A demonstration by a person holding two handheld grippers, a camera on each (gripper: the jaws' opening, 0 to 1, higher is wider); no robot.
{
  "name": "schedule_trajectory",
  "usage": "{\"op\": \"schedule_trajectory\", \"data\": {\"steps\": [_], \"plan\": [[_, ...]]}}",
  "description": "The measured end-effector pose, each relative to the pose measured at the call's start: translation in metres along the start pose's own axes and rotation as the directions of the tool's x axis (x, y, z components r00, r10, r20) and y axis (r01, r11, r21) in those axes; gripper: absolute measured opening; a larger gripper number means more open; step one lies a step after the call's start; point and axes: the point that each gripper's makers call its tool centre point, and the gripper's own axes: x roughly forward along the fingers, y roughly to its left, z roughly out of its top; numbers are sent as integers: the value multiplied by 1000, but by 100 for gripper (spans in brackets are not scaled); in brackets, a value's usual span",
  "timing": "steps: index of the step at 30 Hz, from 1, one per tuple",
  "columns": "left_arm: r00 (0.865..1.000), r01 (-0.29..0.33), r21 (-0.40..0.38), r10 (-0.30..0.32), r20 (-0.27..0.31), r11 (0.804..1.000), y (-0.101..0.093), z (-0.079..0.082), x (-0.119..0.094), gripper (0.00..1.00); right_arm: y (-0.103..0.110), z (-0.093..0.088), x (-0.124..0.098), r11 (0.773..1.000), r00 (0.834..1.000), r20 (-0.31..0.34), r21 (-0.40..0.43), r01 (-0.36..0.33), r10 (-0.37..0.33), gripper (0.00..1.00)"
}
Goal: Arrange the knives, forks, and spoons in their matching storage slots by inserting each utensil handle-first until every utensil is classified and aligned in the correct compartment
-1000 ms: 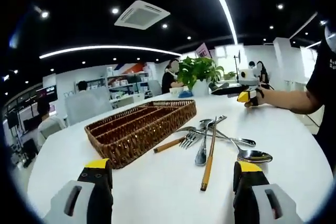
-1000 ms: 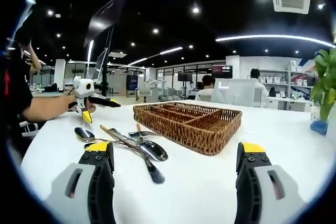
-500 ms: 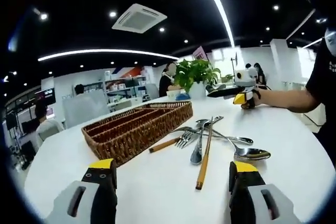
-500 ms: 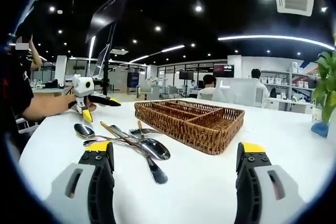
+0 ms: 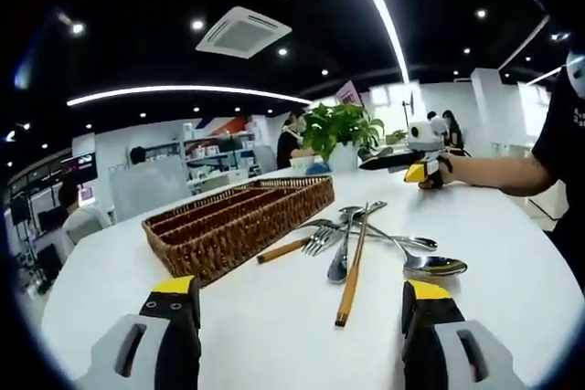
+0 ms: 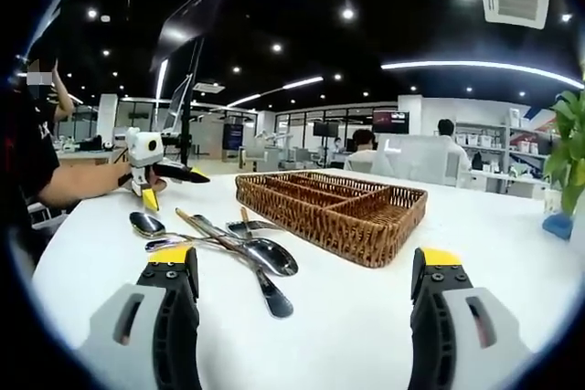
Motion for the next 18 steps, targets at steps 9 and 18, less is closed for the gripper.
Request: {"op": "schedule_trajectory", "data": {"steps": [9, 18], "plan": [[999, 7, -63, -4, 40, 998, 3, 4, -3, 100, 13, 29, 3, 992, 997, -17, -101, -73, 72, 100], [999, 15, -52, -13, 32, 999, 1, 2, -3, 100, 39, 73, 12, 966, 988, -32, -207, -157, 154, 100]]}}
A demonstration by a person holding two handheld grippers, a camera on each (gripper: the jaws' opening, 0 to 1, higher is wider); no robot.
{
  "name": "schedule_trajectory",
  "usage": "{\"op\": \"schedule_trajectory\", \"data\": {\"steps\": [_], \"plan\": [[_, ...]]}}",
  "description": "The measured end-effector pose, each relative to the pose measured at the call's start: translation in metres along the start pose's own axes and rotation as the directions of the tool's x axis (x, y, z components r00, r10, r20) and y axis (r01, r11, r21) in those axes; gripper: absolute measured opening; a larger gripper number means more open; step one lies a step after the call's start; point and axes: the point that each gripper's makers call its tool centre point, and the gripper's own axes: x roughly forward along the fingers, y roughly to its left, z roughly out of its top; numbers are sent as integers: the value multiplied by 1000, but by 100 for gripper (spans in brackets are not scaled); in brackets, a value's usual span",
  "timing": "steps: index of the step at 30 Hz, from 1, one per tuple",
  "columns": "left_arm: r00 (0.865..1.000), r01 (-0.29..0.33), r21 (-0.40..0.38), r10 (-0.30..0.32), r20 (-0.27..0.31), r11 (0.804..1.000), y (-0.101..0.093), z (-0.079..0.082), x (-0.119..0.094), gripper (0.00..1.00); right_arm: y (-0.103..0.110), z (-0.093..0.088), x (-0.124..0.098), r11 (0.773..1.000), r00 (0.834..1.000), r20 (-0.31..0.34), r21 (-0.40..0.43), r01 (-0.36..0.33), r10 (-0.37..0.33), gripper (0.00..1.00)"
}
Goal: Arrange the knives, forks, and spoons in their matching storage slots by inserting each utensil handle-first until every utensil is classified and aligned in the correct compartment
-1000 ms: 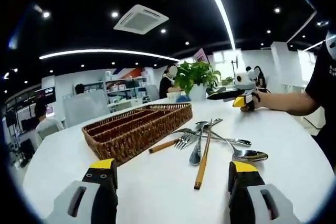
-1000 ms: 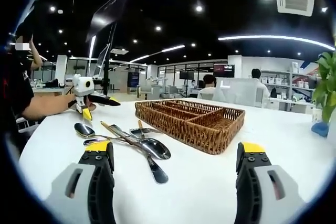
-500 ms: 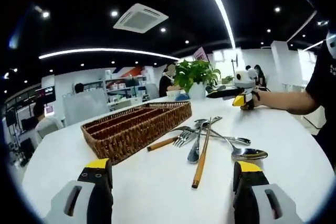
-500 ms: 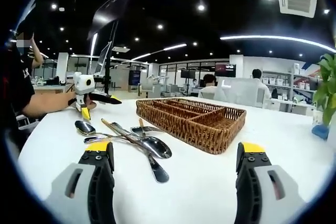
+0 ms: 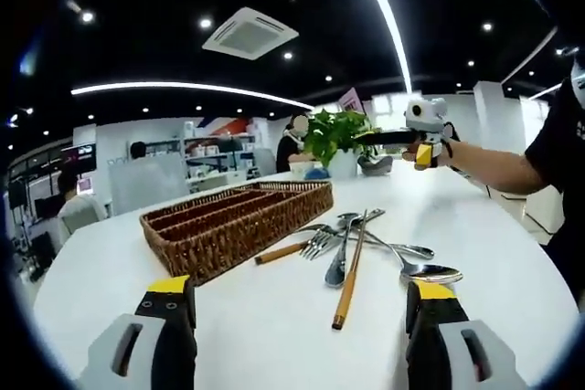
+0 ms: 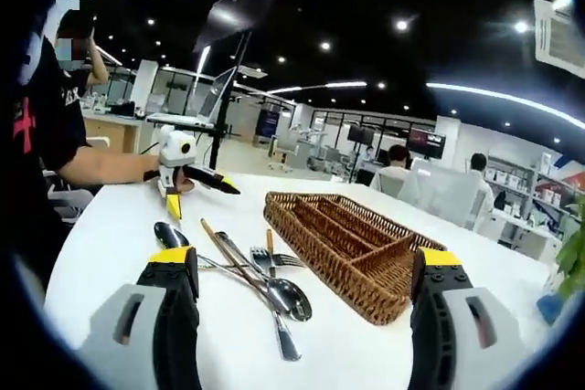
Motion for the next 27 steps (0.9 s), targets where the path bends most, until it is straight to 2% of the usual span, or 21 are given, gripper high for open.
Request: {"op": "schedule_trajectory", "data": {"steps": [5, 12, 14, 17, 20, 25, 27], "plan": [[1000, -2, -6, 3, 15, 1000, 2, 2, -2, 100, 10, 6, 8, 998, 999, -17, -35, -44, 43, 100], [1000, -11, -18, 12, 23, 1000, 5, 4, -4, 100, 18, 39, 19, 987, 993, -32, -111, -119, 116, 99], [1000, -27, -6, 27, 8, 1000, 9, 1, -7, 100, 23, 43, 24, 981, 989, -48, -128, -147, 142, 99], [999, -37, 3, 37, -3, 999, 11, -1, -8, 100, 26, 48, 31, 977, 987, -65, -146, -156, 148, 99], [999, -21, -34, 22, 40, 999, 7, 6, -9, 100, 35, 58, 34, 968, 983, -56, -170, -183, 176, 100], [998, -20, -38, 22, 52, 999, 8, 7, -10, 100, 41, 68, 38, 962, 982, -49, -196, -191, 185, 100], [999, -21, -22, 22, 34, 1000, 5, 4, -7, 100, 44, 68, 39, 961, 980, -51, -194, -197, 190, 100]]}}
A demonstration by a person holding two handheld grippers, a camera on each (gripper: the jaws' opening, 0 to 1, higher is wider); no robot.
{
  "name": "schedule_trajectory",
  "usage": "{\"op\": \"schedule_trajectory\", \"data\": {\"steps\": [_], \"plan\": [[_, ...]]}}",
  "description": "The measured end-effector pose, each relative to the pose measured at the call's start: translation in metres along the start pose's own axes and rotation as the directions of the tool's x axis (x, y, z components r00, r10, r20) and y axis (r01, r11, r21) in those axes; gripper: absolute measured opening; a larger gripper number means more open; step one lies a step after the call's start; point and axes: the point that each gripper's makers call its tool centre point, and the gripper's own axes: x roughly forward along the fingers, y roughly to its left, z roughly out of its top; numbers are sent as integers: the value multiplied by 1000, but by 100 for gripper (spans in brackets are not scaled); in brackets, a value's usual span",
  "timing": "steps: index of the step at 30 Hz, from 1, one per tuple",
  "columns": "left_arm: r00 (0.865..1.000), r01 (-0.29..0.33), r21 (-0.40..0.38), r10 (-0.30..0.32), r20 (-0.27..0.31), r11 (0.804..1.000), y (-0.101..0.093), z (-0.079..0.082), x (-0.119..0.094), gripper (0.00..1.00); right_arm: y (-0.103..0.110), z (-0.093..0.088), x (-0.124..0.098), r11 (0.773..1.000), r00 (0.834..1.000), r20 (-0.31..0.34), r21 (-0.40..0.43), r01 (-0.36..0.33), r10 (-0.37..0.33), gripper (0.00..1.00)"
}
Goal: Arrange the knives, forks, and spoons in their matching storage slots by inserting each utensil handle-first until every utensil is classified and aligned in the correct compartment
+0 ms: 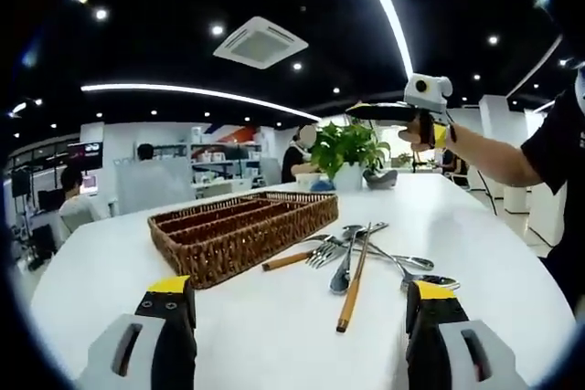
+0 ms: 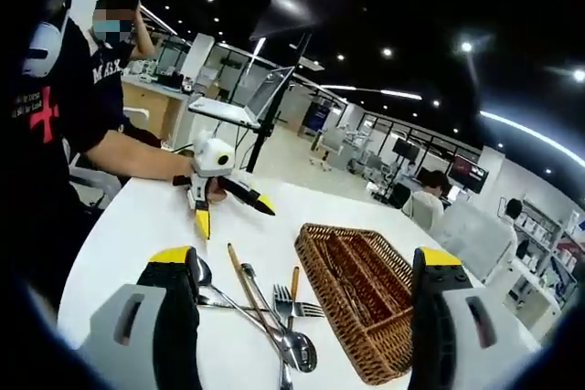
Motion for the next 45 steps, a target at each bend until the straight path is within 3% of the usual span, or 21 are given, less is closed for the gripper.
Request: {"op": "schedule_trajectory", "data": {"steps": [4, 10, 18, 25, 31, 37, 41, 45], "plan": [[999, -36, 38, 37, -24, 999, 5, -4, 1, 100, 5, -9, 7, 1000, 1000, -28, -1, -9, 9, 100], [997, -39, -32, 41, 70, 999, 12, 11, -9, 100, 17, -15, 18, 999, 998, -51, -6, -40, 39, 100], [999, -37, 14, 36, 26, 999, 7, 2, -4, 100, 28, -26, 32, 994, 992, -88, -50, -99, 94, 99], [998, -25, -29, 27, 65, 999, 11, 8, -7, 100, 40, -43, 42, 987, 980, -138, -55, -154, 145, 97], [998, -28, -27, 30, 59, 999, 11, 7, -5, 100, 46, -48, 50, 983, 975, -141, -50, -177, 169, 92], [998, -26, -15, 27, 49, 1000, 11, 5, -4, 100, 52, -75, 63, 978, 961, -204, -47, -201, 188, 87], [998, -35, -27, 37, 55, 999, 14, 6, -5, 100, 53, -82, 70, 979, 960, -209, -39, -201, 189, 80], [997, -37, -32, 39, 60, 999, 15, 6, -5, 100, 60, -89, 79, 975, 952, -229, -37, -218, 204, 82]]}}
